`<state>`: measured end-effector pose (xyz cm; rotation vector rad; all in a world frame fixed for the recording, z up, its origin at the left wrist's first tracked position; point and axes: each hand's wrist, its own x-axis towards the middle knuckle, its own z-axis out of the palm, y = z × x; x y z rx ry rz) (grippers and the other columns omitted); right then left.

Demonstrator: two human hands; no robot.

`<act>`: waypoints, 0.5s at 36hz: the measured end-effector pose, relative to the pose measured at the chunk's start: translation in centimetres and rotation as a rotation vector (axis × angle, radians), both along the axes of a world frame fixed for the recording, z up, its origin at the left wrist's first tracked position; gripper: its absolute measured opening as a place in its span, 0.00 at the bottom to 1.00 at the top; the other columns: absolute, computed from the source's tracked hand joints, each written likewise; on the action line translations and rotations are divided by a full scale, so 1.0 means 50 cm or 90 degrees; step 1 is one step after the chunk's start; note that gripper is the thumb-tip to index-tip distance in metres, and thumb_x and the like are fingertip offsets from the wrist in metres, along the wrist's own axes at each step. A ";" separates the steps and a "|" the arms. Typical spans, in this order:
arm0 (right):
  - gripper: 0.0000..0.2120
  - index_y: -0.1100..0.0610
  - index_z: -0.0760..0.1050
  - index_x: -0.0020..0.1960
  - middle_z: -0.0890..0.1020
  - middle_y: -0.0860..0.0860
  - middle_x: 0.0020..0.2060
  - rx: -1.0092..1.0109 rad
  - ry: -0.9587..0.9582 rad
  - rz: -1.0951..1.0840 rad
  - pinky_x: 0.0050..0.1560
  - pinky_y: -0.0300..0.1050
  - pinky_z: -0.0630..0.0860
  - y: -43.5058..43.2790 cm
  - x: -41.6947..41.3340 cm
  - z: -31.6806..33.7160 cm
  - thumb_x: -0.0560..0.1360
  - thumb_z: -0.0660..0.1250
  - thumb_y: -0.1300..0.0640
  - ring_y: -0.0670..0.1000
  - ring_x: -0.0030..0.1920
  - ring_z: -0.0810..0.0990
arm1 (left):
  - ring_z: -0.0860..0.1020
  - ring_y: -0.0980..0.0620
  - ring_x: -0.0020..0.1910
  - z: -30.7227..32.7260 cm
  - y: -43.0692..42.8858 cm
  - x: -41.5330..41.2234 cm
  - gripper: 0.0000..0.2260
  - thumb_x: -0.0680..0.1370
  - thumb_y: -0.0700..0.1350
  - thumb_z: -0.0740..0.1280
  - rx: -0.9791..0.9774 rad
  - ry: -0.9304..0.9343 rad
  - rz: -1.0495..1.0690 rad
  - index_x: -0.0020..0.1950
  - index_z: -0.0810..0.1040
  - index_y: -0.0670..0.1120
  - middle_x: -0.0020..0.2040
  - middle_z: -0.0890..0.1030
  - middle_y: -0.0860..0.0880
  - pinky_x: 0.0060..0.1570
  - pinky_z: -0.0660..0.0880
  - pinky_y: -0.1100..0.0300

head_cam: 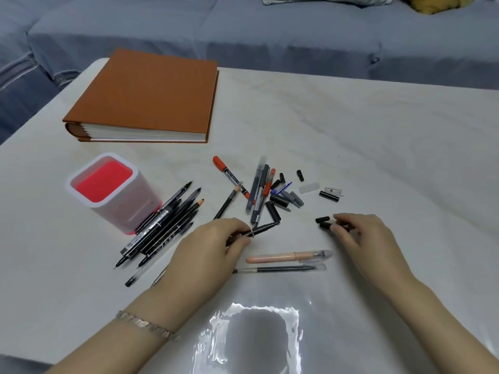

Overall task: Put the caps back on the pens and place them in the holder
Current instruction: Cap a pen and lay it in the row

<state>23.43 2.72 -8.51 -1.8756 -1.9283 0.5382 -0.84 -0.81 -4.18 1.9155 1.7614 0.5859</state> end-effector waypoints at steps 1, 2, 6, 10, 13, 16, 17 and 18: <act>0.11 0.57 0.78 0.55 0.82 0.53 0.47 0.002 -0.026 -0.015 0.48 0.41 0.64 0.002 0.009 -0.003 0.75 0.64 0.56 0.54 0.51 0.74 | 0.76 0.58 0.45 -0.003 0.000 0.003 0.07 0.76 0.47 0.65 0.000 -0.009 0.004 0.52 0.79 0.51 0.44 0.79 0.58 0.47 0.73 0.60; 0.11 0.59 0.78 0.56 0.81 0.55 0.48 0.007 -0.050 -0.032 0.48 0.42 0.65 0.002 0.019 -0.003 0.75 0.64 0.57 0.56 0.52 0.75 | 0.76 0.58 0.44 -0.007 -0.001 0.006 0.07 0.75 0.46 0.65 0.001 -0.017 0.007 0.52 0.79 0.51 0.43 0.78 0.60 0.47 0.73 0.61; 0.12 0.61 0.76 0.57 0.77 0.59 0.51 0.011 -0.123 -0.134 0.47 0.46 0.68 -0.008 0.059 0.003 0.75 0.62 0.60 0.60 0.52 0.76 | 0.74 0.61 0.39 -0.017 -0.002 0.021 0.07 0.75 0.47 0.65 -0.027 -0.054 -0.004 0.52 0.79 0.52 0.38 0.75 0.62 0.44 0.74 0.63; 0.14 0.63 0.73 0.58 0.75 0.62 0.53 -0.106 -0.202 -0.205 0.45 0.50 0.68 -0.017 0.079 0.000 0.76 0.59 0.58 0.63 0.53 0.73 | 0.72 0.63 0.39 -0.023 -0.002 0.039 0.08 0.75 0.48 0.65 -0.022 -0.051 -0.029 0.53 0.79 0.53 0.40 0.74 0.62 0.39 0.66 0.75; 0.12 0.62 0.75 0.52 0.76 0.60 0.47 -0.132 -0.197 -0.208 0.38 0.47 0.67 -0.020 0.081 -0.004 0.77 0.59 0.55 0.60 0.45 0.74 | 0.72 0.62 0.40 -0.021 0.000 0.050 0.08 0.76 0.47 0.65 -0.024 -0.056 -0.036 0.54 0.79 0.53 0.43 0.76 0.61 0.41 0.67 0.73; 0.13 0.62 0.76 0.45 0.79 0.58 0.40 -0.127 -0.159 -0.209 0.37 0.49 0.71 -0.018 0.077 0.005 0.75 0.60 0.53 0.59 0.40 0.75 | 0.74 0.61 0.42 -0.015 0.002 0.055 0.08 0.75 0.47 0.65 -0.028 -0.068 -0.031 0.53 0.79 0.53 0.44 0.78 0.60 0.44 0.70 0.68; 0.13 0.62 0.75 0.43 0.80 0.57 0.39 -0.120 -0.139 -0.208 0.38 0.48 0.72 -0.018 0.074 0.011 0.75 0.61 0.52 0.58 0.39 0.76 | 0.74 0.61 0.43 -0.014 0.003 0.055 0.08 0.75 0.47 0.65 -0.028 -0.071 -0.029 0.52 0.79 0.53 0.45 0.79 0.59 0.44 0.71 0.68; 0.12 0.61 0.74 0.42 0.79 0.56 0.38 -0.107 -0.110 -0.202 0.38 0.48 0.72 -0.019 0.071 0.017 0.75 0.62 0.52 0.57 0.39 0.76 | 0.75 0.62 0.43 -0.013 0.003 0.055 0.07 0.75 0.47 0.66 -0.027 -0.075 -0.028 0.52 0.79 0.53 0.45 0.79 0.59 0.43 0.70 0.69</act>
